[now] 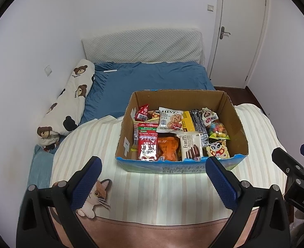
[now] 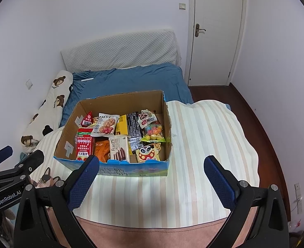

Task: Organize snacks

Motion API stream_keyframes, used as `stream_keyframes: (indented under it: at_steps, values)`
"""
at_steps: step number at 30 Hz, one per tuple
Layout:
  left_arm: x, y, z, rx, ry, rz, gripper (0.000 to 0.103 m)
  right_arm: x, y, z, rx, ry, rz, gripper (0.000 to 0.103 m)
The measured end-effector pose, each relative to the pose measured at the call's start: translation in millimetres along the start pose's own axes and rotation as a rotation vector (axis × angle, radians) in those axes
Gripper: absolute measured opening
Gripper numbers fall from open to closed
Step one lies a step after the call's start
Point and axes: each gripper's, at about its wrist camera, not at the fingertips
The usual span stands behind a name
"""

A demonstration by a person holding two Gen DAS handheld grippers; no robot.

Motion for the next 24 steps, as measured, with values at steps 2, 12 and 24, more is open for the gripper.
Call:
stream_keyframes:
  at_steps: [2,12,24]
  values:
    - [-0.3,-0.5,0.4,0.0,-0.002,-0.001,0.103,-0.9,0.1,0.3,0.0,0.0,0.002,0.103]
    - [-1.0,0.6,-1.0,0.001,-0.009,-0.008,0.103,0.5,-0.5,0.6,0.0,0.003,0.002,0.103]
    - [-2.6,4.9,-2.4,-0.011,-0.017,-0.019,0.103,1.4,0.5,0.4,-0.001,0.004,0.004,0.103]
Point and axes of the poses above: each gripper's, at about its wrist camera, not at the fingertips, and y roughly against the way its jaws point, x to its left, z to its top, and after that the axes turned 2 degrees about y, right-handed
